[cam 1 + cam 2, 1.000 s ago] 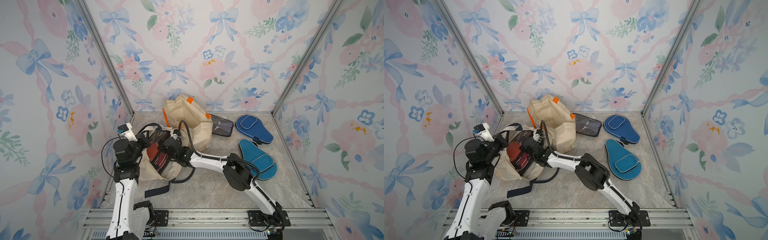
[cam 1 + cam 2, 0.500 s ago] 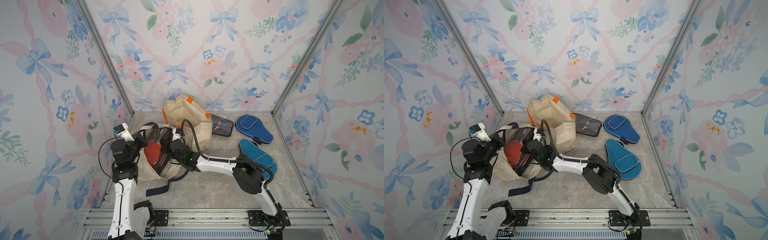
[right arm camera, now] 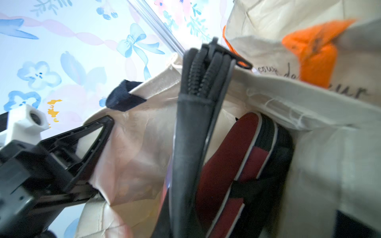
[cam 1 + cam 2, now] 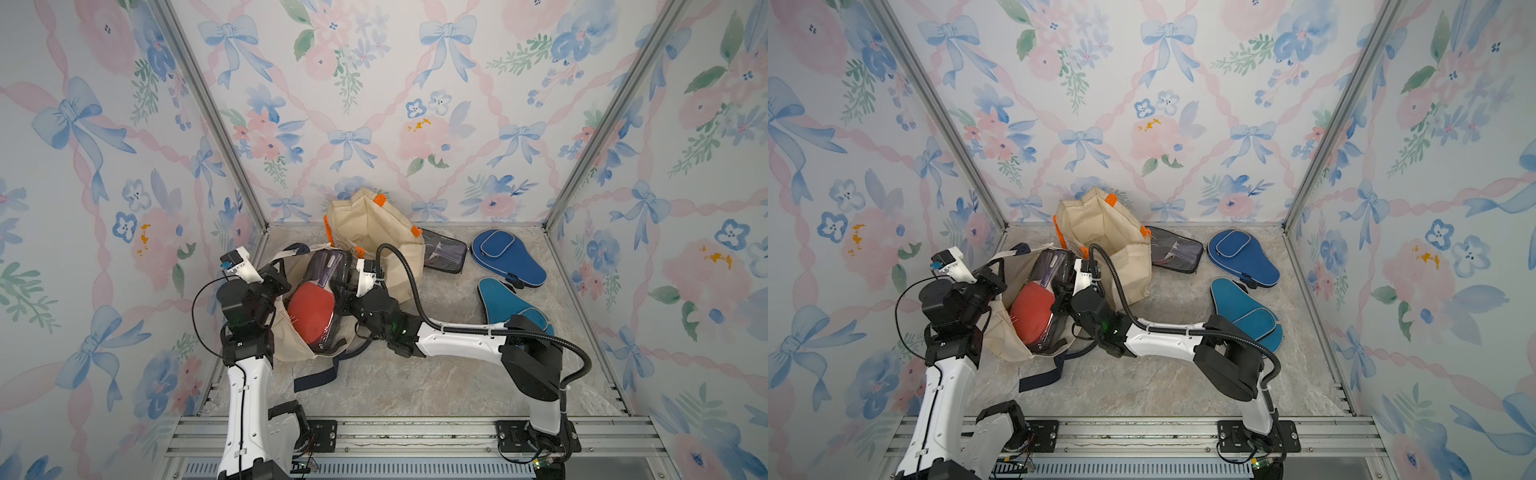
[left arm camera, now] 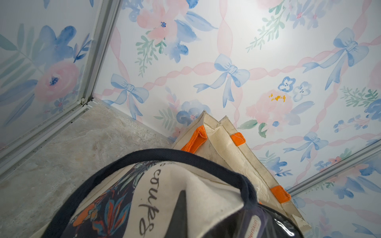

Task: Remove the ping pong set from the canvas bag
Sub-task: Pick up the ping pong set from the canvas bag, then place the ping pong set at the center of the board.

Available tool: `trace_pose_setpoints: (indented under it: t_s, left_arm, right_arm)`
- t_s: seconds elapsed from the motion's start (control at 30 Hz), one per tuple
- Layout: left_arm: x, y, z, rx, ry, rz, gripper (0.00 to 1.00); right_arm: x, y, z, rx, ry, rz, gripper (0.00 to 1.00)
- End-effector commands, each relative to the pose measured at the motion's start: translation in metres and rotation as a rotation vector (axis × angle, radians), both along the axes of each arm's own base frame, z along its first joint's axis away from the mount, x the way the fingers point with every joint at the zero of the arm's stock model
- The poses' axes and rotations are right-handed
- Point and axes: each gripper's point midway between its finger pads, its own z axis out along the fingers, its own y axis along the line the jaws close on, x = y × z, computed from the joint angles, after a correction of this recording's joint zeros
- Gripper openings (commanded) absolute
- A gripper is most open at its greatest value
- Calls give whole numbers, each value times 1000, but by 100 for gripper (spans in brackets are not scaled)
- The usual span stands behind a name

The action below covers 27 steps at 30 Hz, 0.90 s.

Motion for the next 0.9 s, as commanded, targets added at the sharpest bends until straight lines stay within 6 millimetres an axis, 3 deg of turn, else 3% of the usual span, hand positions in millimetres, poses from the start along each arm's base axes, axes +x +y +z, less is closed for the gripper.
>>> trace_pose_setpoints:
  t_s: [0.0,0.23,0.5,0.57,0.63,0.87]
  left_arm:
    - [-3,13,44,27,-145,56,0]
    - [-3,17,42,24,-139,68,0]
    - [0,22,37,13,-125,76,0]
    - [-1,23,38,14,-127,81,0]
    - [-1,24,24,6,-101,86,0]
    - [1,25,22,-1,-95,84,0]
  right_arm:
    - [-16,-27,93,168,-197,-47,0]
    - [-34,-56,113,144,-265,-47,0]
    - [-46,-109,136,180,-236,-39,0]
    - [-45,-122,138,181,-204,-37,0]
    - [-46,-133,139,178,-183,-28,0]
    - [-49,-170,123,125,-97,18,0]
